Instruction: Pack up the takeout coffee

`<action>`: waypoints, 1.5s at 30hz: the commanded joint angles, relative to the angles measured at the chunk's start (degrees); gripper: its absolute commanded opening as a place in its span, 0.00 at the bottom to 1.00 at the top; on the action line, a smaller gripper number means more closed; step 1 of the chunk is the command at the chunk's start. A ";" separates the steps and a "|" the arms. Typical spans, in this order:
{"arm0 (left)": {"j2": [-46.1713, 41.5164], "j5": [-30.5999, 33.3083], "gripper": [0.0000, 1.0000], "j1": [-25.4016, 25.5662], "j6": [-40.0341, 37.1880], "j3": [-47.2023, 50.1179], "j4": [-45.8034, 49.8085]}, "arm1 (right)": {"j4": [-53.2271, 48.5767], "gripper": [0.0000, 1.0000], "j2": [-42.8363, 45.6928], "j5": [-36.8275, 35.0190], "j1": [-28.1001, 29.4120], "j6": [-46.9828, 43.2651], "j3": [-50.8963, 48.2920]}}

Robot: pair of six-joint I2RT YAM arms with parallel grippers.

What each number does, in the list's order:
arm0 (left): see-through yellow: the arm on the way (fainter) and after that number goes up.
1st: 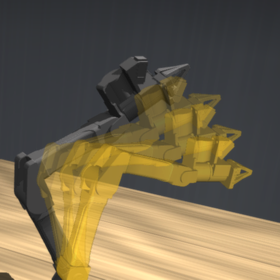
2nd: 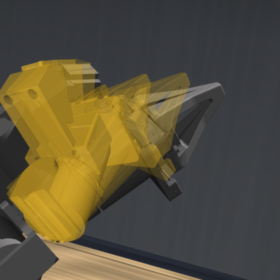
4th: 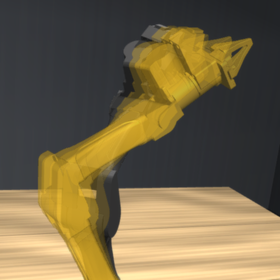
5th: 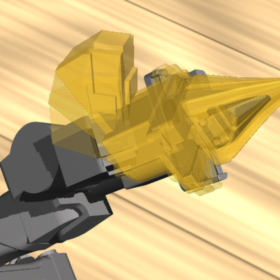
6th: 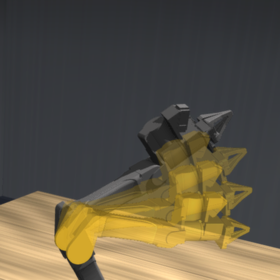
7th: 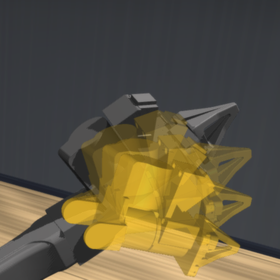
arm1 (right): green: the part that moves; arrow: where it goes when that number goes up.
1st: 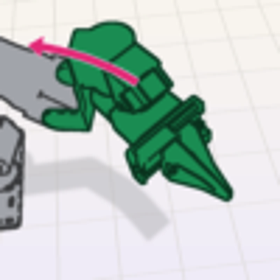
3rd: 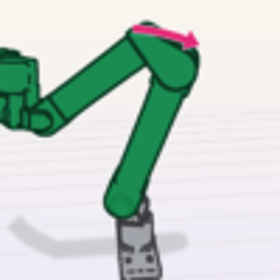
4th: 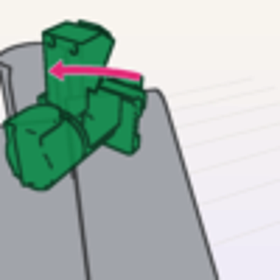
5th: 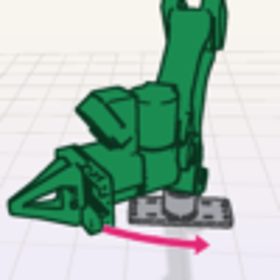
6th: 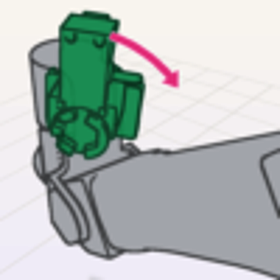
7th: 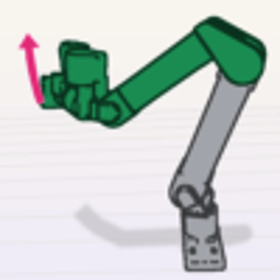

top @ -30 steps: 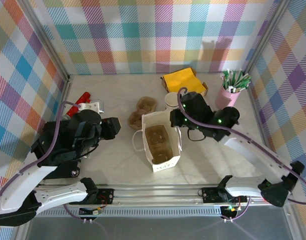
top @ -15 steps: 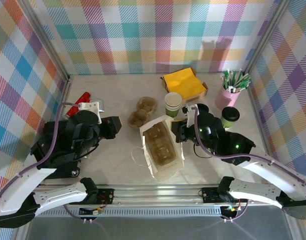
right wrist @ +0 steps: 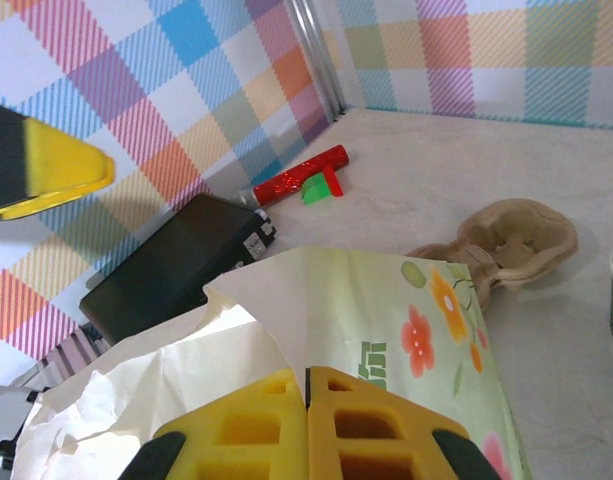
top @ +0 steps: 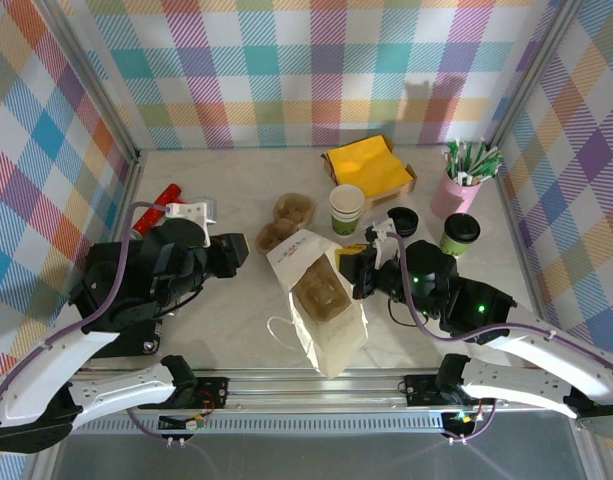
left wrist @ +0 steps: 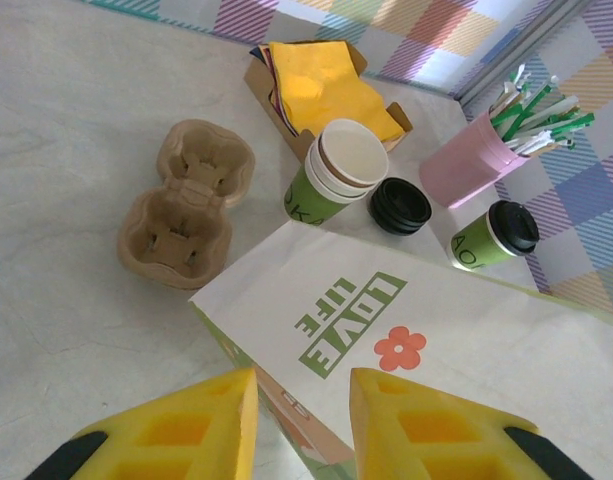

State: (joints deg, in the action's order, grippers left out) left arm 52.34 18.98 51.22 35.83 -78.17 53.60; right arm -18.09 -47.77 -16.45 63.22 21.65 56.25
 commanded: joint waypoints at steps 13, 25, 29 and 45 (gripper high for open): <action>1.11 0.22 0.30 -0.68 -1.22 -3.24 2.29 | 4.03 0.00 1.48 -1.49 2.08 -0.37 -1.28; 5.51 -10.73 0.24 -0.60 0.66 -5.48 2.49 | -21.94 0.00 -12.16 -9.82 1.85 22.98 15.73; 7.89 -14.65 0.22 0.93 2.45 -6.76 0.92 | -24.70 0.00 -14.02 -7.33 -0.99 28.25 17.21; 35.22 -6.42 0.14 16.39 13.20 -23.24 13.62 | -22.41 0.00 -9.57 2.91 -15.02 41.60 8.26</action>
State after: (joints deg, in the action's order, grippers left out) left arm 84.79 10.31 66.39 45.63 -99.37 62.00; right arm -40.58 -59.29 -14.24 49.19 59.24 65.08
